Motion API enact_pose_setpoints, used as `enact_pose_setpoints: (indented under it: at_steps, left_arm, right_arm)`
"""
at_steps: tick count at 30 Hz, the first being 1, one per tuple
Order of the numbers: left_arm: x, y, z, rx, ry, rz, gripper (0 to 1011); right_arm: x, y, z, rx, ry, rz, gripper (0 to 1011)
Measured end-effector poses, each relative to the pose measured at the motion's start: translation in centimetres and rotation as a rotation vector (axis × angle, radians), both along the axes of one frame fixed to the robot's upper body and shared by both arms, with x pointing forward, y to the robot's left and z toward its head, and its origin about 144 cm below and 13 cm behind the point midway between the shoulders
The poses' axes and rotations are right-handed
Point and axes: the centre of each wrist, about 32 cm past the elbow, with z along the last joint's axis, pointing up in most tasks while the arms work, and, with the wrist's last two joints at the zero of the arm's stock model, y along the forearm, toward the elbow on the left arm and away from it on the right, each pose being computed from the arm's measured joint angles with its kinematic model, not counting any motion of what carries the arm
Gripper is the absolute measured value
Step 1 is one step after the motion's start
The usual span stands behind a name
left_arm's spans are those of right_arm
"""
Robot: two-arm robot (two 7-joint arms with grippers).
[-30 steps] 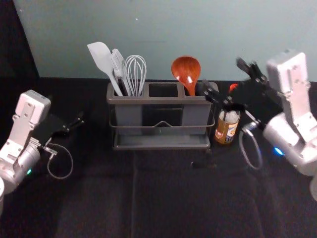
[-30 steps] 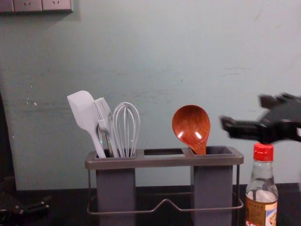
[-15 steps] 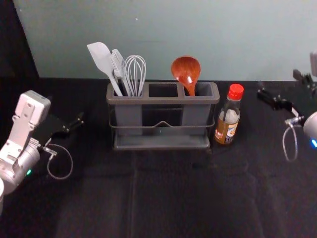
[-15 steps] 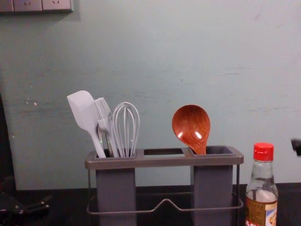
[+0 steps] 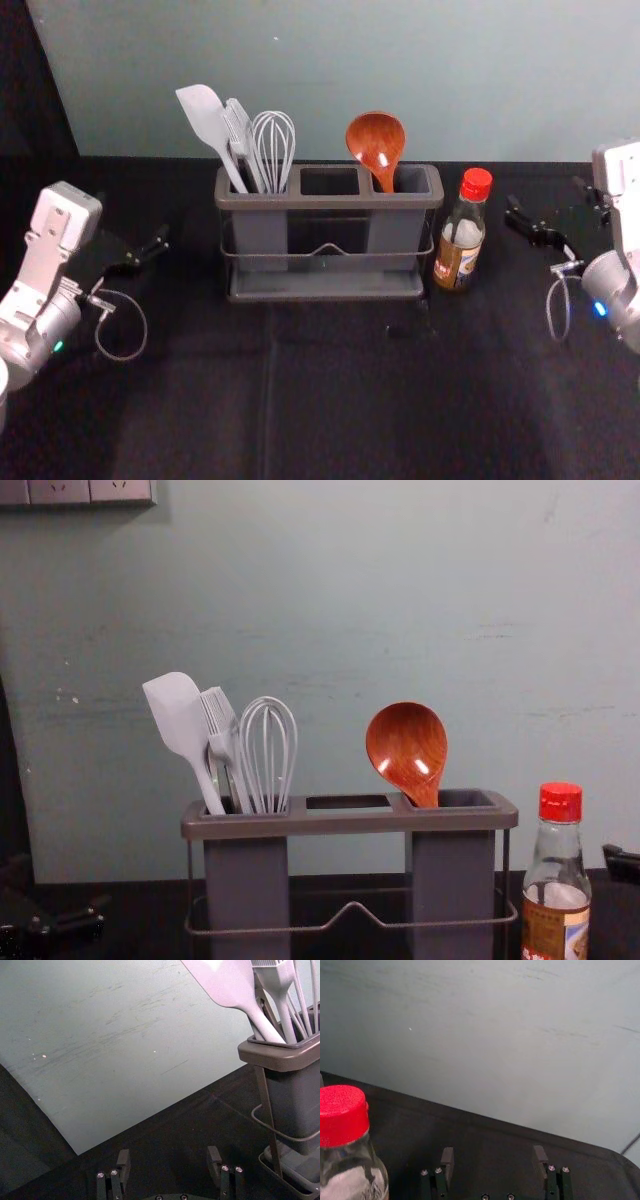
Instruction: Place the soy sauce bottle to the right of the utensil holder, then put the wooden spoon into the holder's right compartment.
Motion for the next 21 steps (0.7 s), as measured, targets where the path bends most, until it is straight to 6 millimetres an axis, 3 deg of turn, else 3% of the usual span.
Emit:
enact_pose_setpoints:
  at_steps: [9,21]
  left_arm:
    - [0.0,0.0,0.0,0.0,0.0,0.0,1005]
    - [0.0,0.0,0.0,0.0,0.0,0.0,1005]
  right_arm:
    - [1.9,0.7,-1.0,0.037,-0.016,0.037,1003]
    - [2.5,1.1,-1.1,0.037,-0.025,0.038,1003]
